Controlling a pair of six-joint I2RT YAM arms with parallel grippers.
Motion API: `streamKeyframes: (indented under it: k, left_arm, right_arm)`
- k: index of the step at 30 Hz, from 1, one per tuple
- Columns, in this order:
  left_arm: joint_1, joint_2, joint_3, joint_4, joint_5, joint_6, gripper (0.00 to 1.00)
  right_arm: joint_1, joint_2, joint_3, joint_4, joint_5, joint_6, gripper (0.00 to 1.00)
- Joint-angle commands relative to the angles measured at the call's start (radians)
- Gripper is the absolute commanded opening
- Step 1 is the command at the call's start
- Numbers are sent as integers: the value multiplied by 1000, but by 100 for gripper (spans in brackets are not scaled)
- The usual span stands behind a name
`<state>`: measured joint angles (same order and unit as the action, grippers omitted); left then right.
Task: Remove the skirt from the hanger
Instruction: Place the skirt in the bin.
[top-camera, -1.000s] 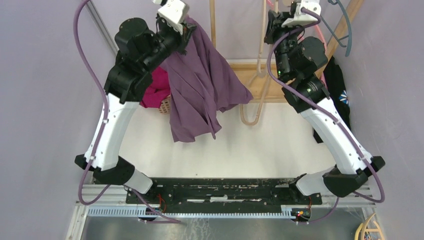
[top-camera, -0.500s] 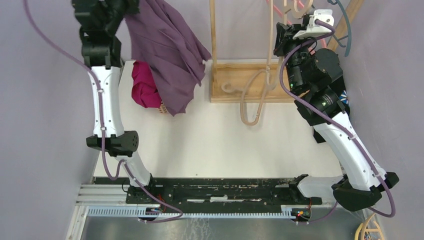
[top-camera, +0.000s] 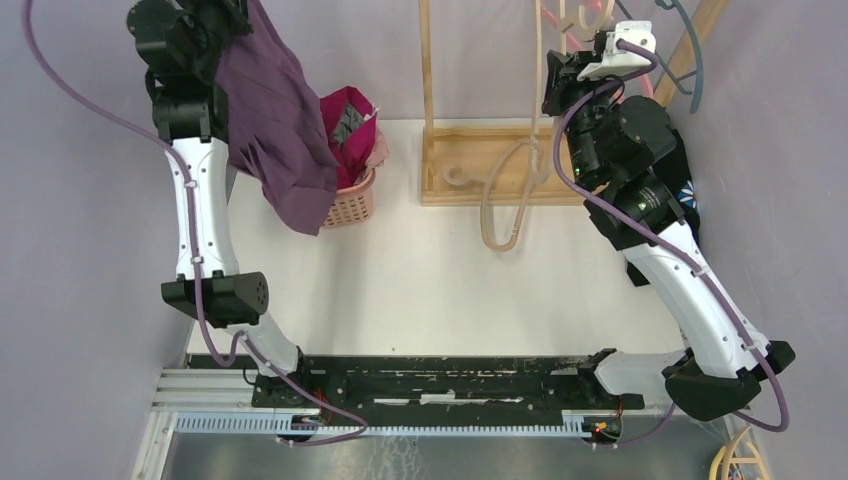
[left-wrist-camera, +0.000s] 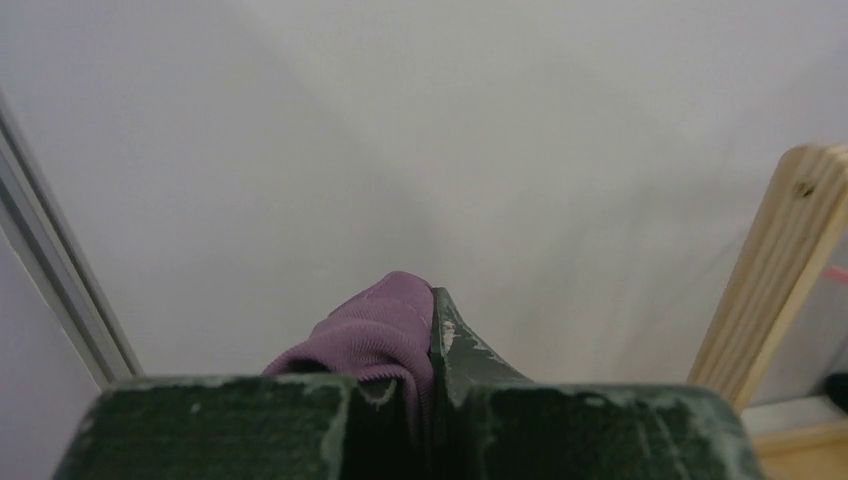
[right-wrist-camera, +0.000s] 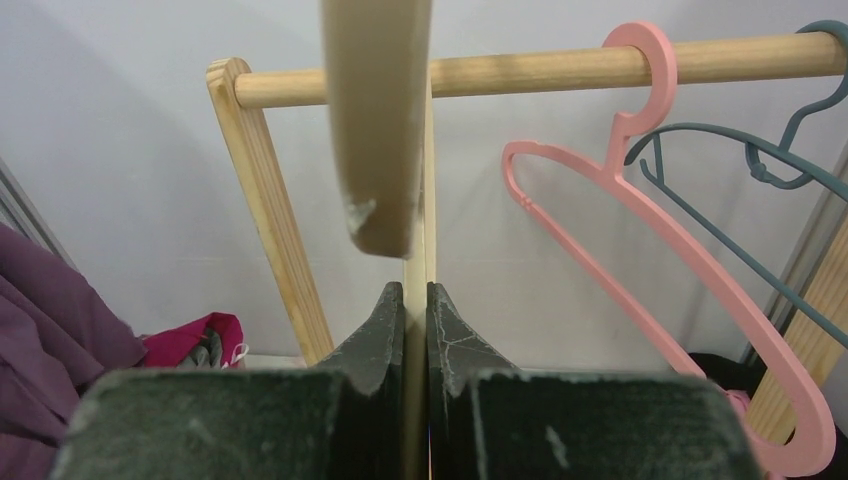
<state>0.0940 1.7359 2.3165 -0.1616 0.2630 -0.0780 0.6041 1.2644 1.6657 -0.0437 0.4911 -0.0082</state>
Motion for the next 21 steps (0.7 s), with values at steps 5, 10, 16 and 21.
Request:
streamKeyframes:
  k: [5, 10, 16, 21]
  left_arm:
    - [-25, -81, -300, 125, 81, 16, 3]
    - [-150, -79, -361, 112, 95, 25, 3]
    - [-283, -69, -414, 67, 86, 29, 3]
    - [-299, -119, -579, 2, -62, 115, 3]
  right_arm:
    - [-2, 2, -11, 34, -13, 3, 1]
    - [-3, 7, -11, 31, -14, 3, 1]
    - [-2, -35, -46, 4, -14, 21, 1]
    - [-2, -74, -70, -29, -17, 11, 1]
